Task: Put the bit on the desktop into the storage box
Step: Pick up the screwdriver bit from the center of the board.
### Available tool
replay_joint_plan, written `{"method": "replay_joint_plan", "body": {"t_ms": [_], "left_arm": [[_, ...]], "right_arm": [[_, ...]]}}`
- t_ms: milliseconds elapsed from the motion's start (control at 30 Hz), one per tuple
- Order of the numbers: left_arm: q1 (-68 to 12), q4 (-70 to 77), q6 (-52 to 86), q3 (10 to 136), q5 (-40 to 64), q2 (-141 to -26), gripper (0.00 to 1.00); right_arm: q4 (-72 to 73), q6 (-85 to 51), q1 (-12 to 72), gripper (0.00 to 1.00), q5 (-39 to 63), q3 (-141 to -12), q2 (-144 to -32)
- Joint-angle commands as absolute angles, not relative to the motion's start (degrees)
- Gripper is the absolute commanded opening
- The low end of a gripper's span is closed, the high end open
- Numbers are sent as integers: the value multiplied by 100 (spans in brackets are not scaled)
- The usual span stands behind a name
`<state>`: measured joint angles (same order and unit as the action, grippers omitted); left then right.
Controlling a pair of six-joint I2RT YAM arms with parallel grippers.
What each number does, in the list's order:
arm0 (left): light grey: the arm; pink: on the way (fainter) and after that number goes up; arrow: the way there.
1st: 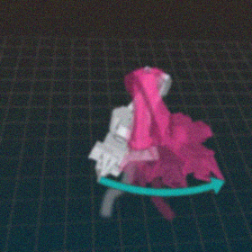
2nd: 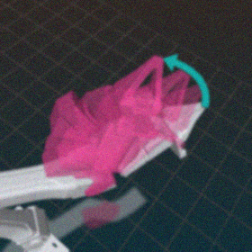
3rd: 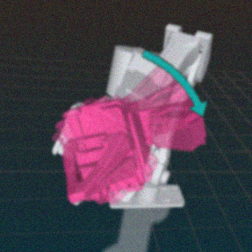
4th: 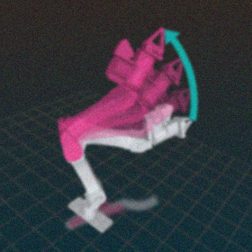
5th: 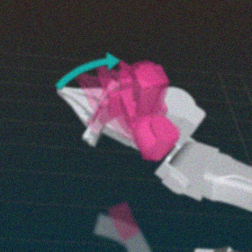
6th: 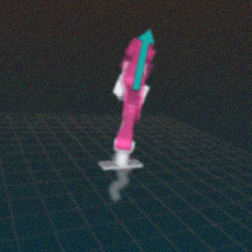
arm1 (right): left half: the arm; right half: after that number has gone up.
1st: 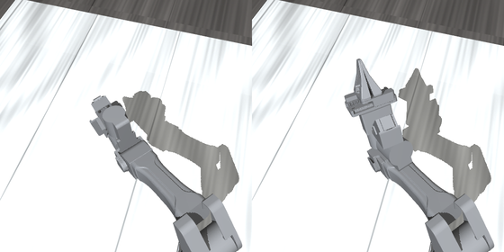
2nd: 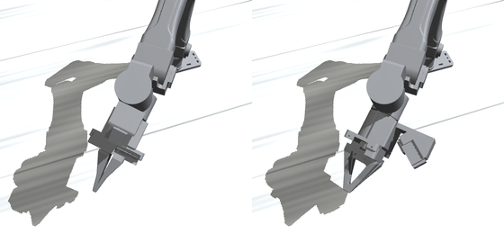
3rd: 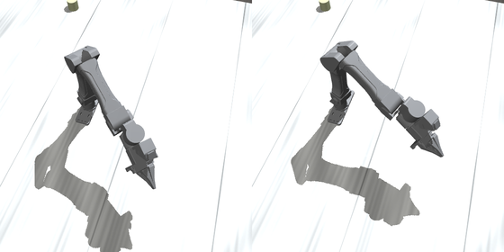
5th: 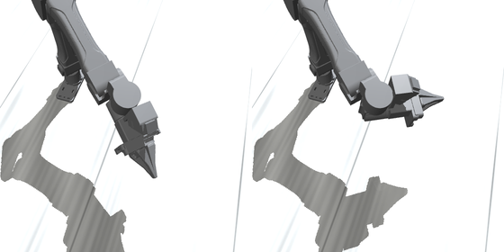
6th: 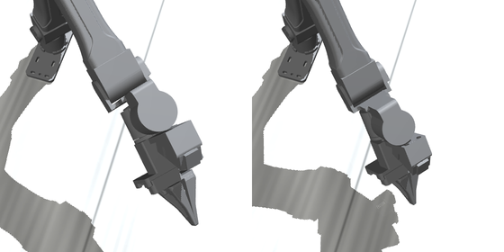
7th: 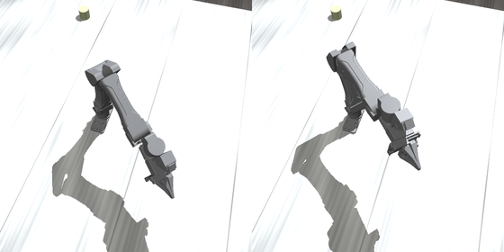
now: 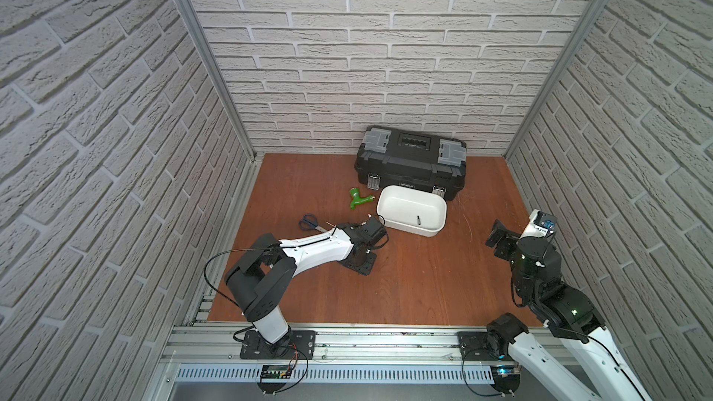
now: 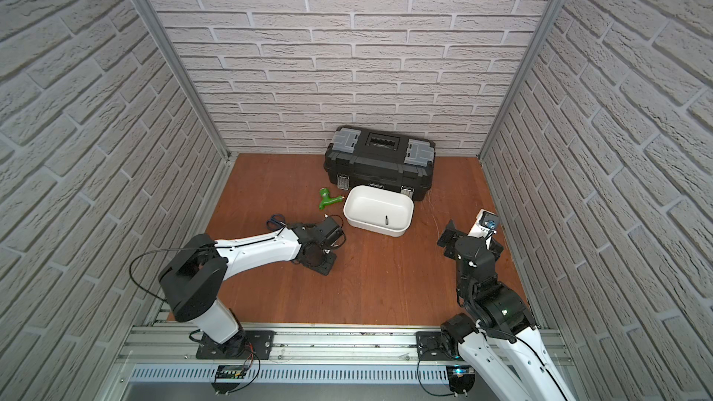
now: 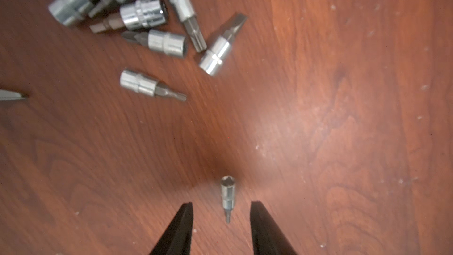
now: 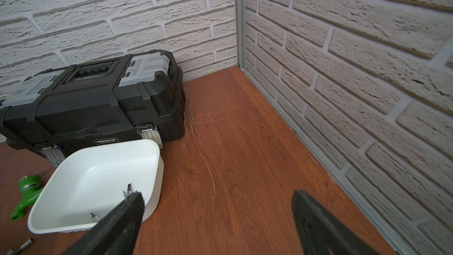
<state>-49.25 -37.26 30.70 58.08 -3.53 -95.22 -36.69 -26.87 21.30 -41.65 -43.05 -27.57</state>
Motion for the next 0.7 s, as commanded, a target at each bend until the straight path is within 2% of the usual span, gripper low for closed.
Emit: {"method": "replay_joint_plan", "body": {"t_ms": [0, 667], "left_arm": [[-4957, -3691, 3055, 5871, -289, -9540, 41], [-4922, -3604, 3026, 5873, -132, -9877, 27]], "right_arm": [[-3552, -2786, 2109, 98, -4304, -4234, -2786], [-3489, -2760, 2110, 98, -4337, -4239, -2834]]}}
